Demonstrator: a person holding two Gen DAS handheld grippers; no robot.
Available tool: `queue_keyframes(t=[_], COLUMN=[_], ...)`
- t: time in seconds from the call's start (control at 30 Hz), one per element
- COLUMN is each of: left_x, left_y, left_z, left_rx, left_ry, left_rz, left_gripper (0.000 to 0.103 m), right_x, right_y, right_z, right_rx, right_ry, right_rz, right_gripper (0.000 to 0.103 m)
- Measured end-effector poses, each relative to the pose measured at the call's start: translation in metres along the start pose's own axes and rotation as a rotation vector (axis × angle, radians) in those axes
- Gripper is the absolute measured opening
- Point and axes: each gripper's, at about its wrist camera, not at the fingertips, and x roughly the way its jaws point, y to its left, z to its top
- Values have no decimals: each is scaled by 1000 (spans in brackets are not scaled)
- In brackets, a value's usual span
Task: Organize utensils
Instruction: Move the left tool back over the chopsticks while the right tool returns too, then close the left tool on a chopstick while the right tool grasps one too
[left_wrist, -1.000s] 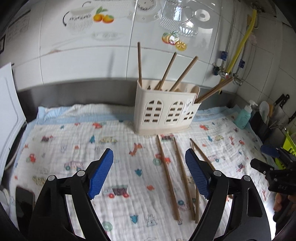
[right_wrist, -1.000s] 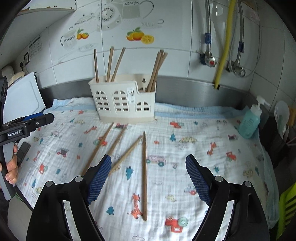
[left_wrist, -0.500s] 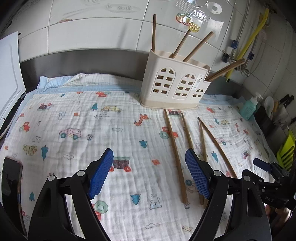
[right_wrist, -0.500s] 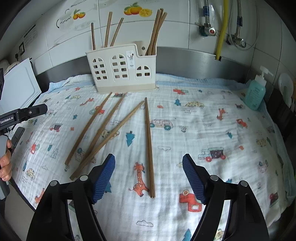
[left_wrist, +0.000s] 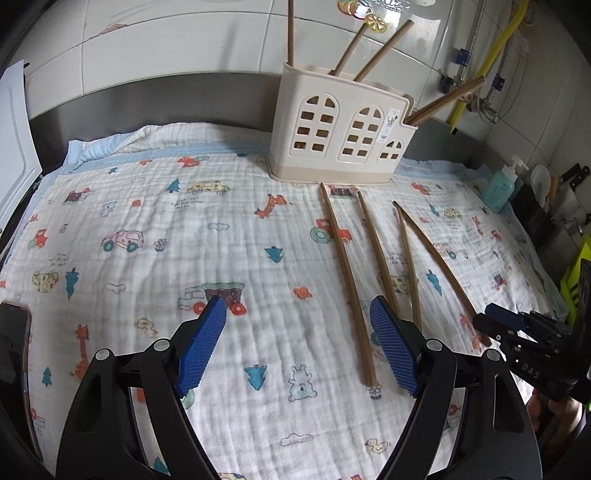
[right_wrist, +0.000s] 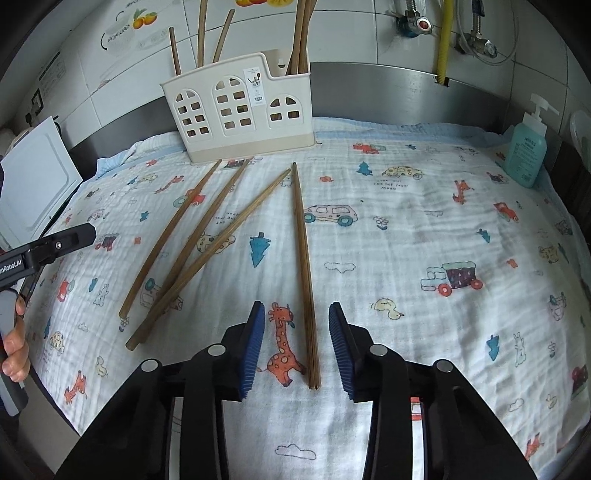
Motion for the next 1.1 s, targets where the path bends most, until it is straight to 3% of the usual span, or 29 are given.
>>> queue_keyframes(t=[0.53, 0.63, 0.9, 1.1], left_x=[18, 22, 32, 38], left_y=[-25, -31, -41, -45], left_z=[-7, -8, -10, -8], left_rx=[87, 92, 99, 93], left_ry=[28, 42, 60, 64], left_rz=[16, 1, -12, -17], left_gripper=[77, 65, 57, 42], right_x=[13, 13, 14, 14], right_y=[-5, -6, -4, -4], right_z=[-1, -2, -1, -2], right_rx=[3, 5, -6, -4], right_ry=[10, 6, 0, -9], right_rz=[-16, -16, -24, -30], right_gripper=[12, 12, 12, 8])
